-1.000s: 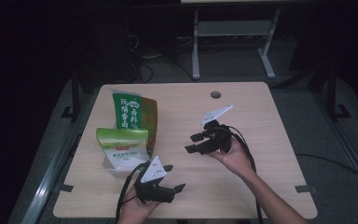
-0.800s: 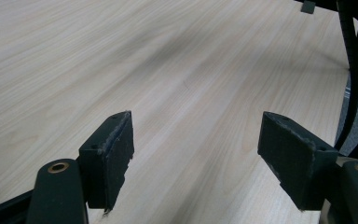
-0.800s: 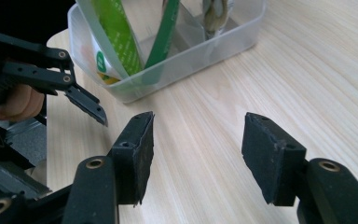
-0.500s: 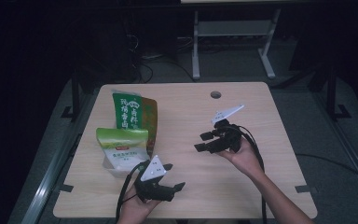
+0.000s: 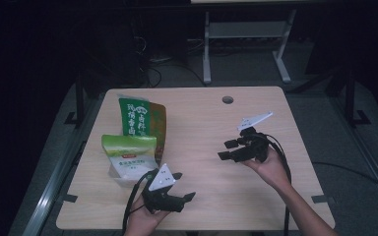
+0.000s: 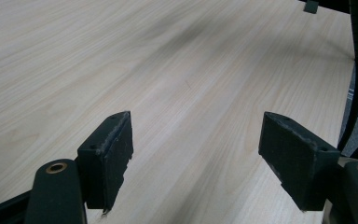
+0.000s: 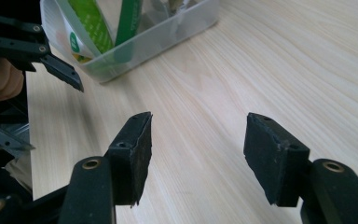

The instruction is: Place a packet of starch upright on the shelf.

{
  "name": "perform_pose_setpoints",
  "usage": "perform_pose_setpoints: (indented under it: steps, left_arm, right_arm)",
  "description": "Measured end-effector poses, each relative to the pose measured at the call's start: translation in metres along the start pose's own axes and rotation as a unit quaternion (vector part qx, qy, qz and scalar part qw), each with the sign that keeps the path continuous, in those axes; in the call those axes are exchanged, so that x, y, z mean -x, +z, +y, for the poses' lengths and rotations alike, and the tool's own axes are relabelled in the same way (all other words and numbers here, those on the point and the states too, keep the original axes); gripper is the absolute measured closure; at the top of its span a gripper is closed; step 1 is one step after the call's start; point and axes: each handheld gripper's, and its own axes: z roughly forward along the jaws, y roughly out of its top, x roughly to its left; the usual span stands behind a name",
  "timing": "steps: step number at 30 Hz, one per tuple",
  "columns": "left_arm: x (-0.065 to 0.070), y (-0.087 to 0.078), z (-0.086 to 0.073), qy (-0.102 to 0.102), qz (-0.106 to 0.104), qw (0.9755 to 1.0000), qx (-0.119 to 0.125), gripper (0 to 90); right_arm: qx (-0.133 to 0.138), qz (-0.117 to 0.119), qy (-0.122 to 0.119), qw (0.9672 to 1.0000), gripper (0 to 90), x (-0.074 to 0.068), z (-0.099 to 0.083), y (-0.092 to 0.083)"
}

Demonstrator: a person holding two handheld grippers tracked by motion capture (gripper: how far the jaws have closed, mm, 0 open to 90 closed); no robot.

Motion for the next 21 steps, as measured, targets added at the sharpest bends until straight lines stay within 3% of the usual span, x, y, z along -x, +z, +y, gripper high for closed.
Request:
perform_pose_setpoints:
  steps: [21]
  left_arm:
    - [-0.001,0.001,-0.001,-0.001,0.001,1.0,0.001,25.4]
  right_arm:
    - [-0.002,-0.022,0.034,0.9992,38.9,0.014,-0.042,-0.022]
